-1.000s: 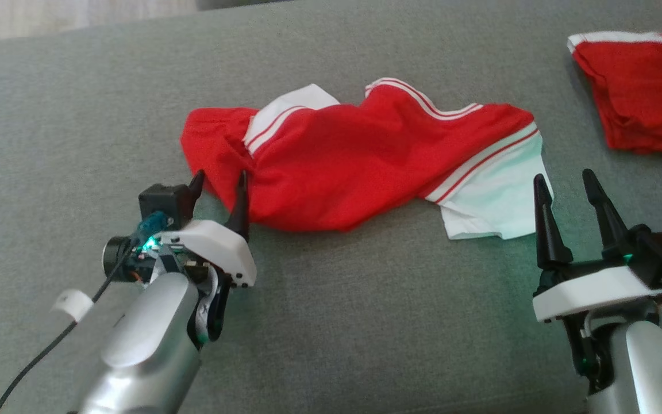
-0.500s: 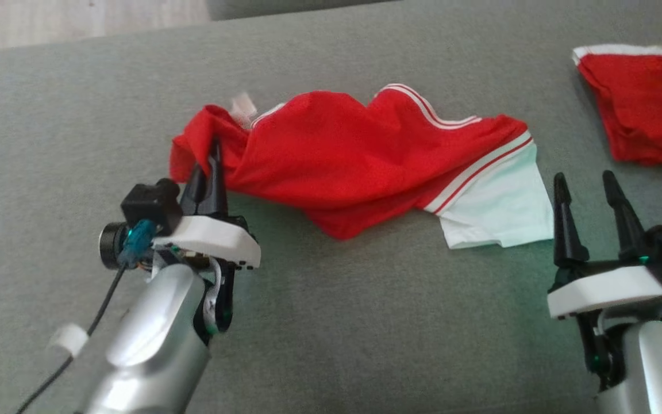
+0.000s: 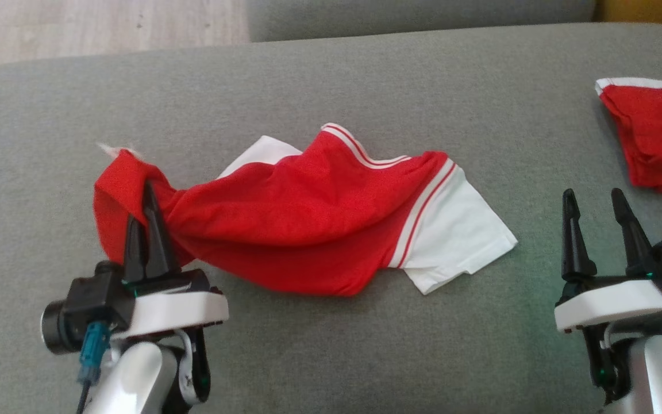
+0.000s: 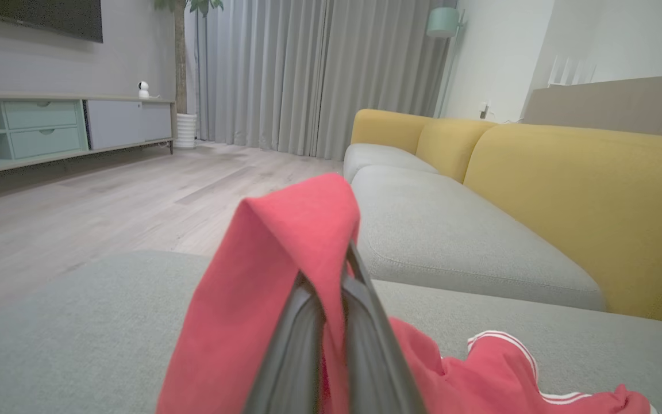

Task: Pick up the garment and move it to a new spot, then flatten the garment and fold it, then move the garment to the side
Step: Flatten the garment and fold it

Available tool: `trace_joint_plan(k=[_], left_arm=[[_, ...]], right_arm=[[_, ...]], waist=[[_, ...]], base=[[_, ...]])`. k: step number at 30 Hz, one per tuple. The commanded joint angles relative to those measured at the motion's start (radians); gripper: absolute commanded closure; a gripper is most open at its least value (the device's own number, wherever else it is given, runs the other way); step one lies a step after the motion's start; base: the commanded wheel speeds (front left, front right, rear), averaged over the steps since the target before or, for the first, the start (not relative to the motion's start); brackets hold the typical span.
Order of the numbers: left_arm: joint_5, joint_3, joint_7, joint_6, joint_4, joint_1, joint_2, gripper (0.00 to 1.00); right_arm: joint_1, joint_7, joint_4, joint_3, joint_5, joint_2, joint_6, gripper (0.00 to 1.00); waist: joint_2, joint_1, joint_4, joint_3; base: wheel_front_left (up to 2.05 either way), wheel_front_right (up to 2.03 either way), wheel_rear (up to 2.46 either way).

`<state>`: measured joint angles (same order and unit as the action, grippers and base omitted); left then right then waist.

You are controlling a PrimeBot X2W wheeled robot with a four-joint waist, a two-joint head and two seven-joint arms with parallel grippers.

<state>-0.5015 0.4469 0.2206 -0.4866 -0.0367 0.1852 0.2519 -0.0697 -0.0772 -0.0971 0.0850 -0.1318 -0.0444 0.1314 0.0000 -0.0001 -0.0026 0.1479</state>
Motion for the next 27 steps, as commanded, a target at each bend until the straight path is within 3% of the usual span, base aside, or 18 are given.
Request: trace_joint_plan(k=[1,5,11,20,21,22,23,27], left_arm=[[0.007,-0.046,-0.007,-0.013,-0.054,0.018,0.026,1.00],[-0.007,-0.056,-0.031,-0.007,-0.050,0.039,0.037,1.00],[-0.018,-0.075,-0.042,0.031,0.088,0.183,0.038,1.00],[-0.012,-0.090,-0.032,0.093,0.409,0.490,0.019,1.00],[-0.011,-0.084,-0.032,0.103,0.441,0.514,0.014,0.77],[-0.007,-0.077,-0.028,0.114,0.470,0.535,0.009,0.18],[-0.003,-0.068,-0.023,0.125,0.496,0.553,0.003,0.00],[-0.009,-0.046,0.002,0.174,0.564,0.588,-0.033,0.00]], right_arm=[[-0.014,-0.009,0.033,-0.022,0.000,-0.006,-0.001,0.00],[-0.020,-0.007,0.034,-0.034,0.002,-0.006,-0.001,0.00],[-0.046,-0.004,0.042,-0.055,0.006,-0.006,-0.001,0.00],[-0.093,-0.011,0.041,-0.074,0.003,-0.006,-0.001,0.00],[-0.097,-0.013,0.040,-0.075,0.003,-0.006,-0.001,0.00],[-0.101,-0.016,0.038,-0.075,0.002,-0.006,-0.001,0.00],[-0.104,-0.019,0.036,-0.074,0.001,-0.006,-0.001,0.00],[-0.108,-0.025,0.025,-0.068,0.003,-0.006,-0.001,0.00]], waist=[[0.0000,0.0001,-0.016,0.014],[0.0000,0.0001,-0.053,0.045],[0.0000,0.0001,-0.109,0.099],[0.0000,0.0001,-0.200,0.195],[0.0000,0.0001,-0.204,0.203],[0.0000,0.0001,-0.206,0.208],[0.0000,0.0001,-0.206,0.212],[0.0000,0.0001,-0.188,0.212]], base=[[0.00,0.00,0.00],[0.00,0.00,0.00],[0.00,0.00,0.00],[0.00,0.00,0.00],[0.00,0.00,0.00],[0.00,0.00,0.00],[0.00,0.00,0.00],[0.00,0.00,0.00]])
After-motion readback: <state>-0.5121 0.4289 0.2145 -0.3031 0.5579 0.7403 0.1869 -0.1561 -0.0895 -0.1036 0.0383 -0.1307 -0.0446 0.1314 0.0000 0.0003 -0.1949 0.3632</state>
